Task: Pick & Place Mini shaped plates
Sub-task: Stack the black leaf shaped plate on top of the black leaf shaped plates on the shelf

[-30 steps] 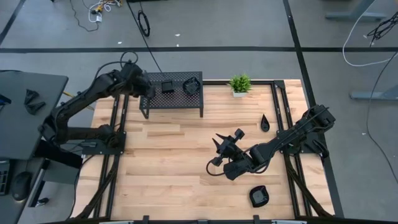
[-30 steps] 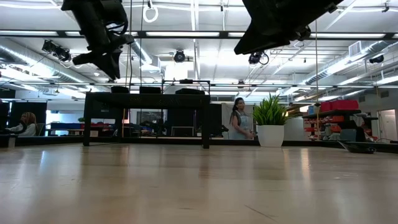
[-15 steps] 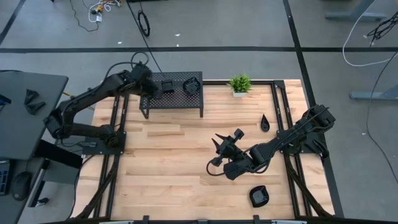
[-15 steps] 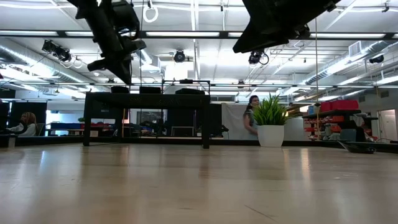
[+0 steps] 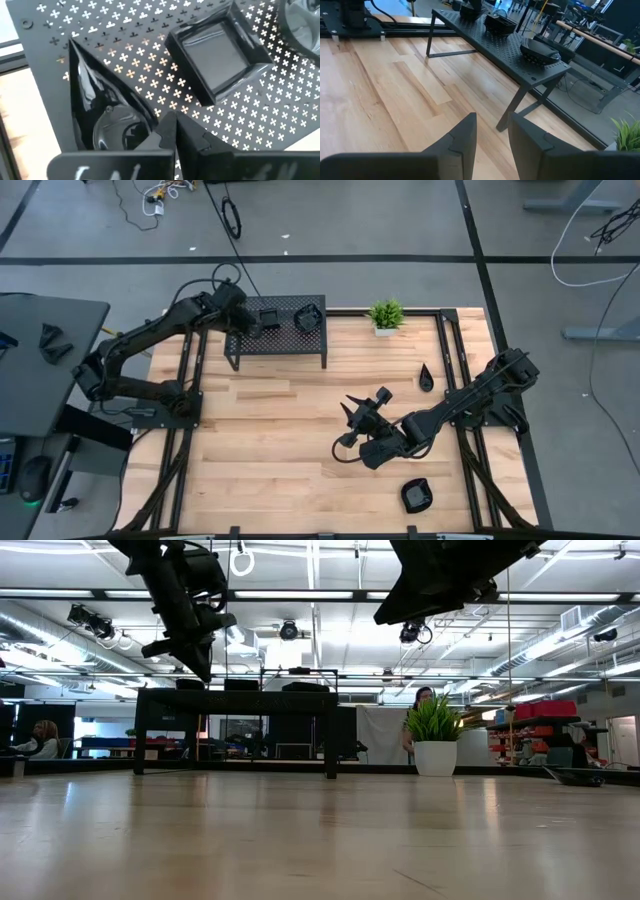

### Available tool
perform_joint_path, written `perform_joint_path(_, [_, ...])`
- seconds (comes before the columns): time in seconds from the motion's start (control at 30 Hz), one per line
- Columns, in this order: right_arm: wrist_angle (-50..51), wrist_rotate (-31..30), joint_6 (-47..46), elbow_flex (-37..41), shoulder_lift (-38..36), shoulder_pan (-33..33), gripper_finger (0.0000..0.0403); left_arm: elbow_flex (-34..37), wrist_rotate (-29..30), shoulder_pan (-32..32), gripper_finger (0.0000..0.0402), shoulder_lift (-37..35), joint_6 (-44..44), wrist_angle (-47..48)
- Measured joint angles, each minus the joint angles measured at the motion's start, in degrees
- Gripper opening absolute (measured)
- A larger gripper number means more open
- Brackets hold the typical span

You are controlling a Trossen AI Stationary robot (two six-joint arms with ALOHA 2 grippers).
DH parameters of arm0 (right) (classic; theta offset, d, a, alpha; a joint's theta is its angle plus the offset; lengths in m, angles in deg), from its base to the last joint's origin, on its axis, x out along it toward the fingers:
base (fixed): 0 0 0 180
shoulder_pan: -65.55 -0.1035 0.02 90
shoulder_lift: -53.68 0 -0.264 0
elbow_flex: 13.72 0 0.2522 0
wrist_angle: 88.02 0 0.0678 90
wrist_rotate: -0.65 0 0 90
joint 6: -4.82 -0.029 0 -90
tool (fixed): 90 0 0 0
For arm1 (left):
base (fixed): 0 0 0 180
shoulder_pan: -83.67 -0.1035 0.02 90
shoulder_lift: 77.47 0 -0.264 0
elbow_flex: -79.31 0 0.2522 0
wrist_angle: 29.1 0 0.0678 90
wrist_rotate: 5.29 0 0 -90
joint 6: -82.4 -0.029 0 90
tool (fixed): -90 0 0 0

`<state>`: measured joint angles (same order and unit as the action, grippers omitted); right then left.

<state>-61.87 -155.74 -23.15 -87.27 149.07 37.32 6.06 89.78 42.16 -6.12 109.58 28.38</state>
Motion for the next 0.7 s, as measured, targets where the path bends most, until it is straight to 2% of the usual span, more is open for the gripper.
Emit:
perform_joint_path(0.17, [0.0,0.0,0.0,0.0,0.0,0.0,0.0113,0.0,-2.7,1.4,0.0014,-1.6,-1.4,-1.8])
perform_joint_path(0.3, [0.4,0.3,0.4,0.0,0.0,0.0,0.0113,0.0,-2.7,2.5,0.0009,-5.1,-2.9,-0.9])
perform_joint_path(0.4, [2.7,2.7,0.5,0.0,0.0,0.0,0.0113,0.0,-1.9,4.5,0.0004,-8.9,-5.1,0.0])
perform_joint_path(0.53, [9.2,5.5,-2.1,0.0,0.0,-0.6,0.0113,0.0,5.1,12.5,0.0005,-12.3,-5.4,1.2])
perform_joint_path(0.7, [24.3,11.0,-12.2,0.0,-3.5,-1.0,0.0113,0.0,16.8,27.6,0.0012,-13.3,-3.7,1.0])
